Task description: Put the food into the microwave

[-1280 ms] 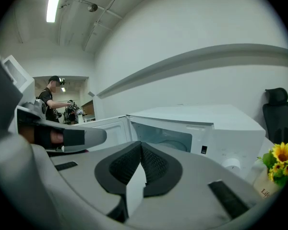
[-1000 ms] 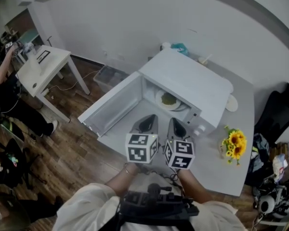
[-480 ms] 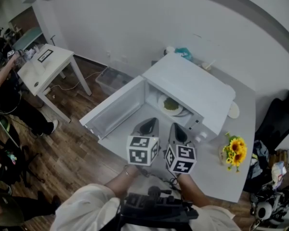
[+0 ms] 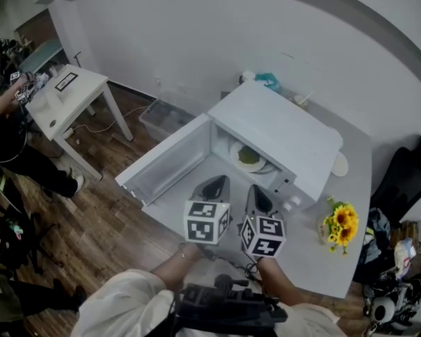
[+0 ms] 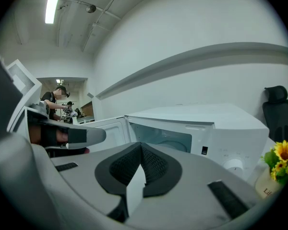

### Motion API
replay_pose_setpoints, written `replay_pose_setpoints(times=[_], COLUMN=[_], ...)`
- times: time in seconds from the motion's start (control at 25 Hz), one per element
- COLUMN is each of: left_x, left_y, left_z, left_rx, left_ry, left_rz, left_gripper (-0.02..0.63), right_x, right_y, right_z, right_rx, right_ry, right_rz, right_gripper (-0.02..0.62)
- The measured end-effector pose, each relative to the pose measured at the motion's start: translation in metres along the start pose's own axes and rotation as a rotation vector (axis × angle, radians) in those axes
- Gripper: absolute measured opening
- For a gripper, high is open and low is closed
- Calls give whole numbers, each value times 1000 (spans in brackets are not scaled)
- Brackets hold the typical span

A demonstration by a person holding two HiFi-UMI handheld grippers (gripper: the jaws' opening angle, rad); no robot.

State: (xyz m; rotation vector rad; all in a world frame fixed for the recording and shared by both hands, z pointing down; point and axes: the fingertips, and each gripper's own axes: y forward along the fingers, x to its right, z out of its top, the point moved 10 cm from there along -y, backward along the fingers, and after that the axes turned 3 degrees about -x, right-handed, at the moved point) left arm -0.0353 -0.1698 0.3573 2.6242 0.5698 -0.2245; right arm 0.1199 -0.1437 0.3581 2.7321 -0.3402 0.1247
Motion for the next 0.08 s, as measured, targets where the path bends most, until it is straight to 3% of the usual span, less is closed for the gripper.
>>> replay_pose_setpoints(times=[0.08], left_x=[-1], left_y=[1], left_z=[-1], left_rx=[-2], left_ry=[0], left_rz=[2], left_gripper=[11], right_x=[0], right_y=[0], right_z=[0], right_rx=[1], right_ry=[-4], right_rz=[1], right_gripper=[20])
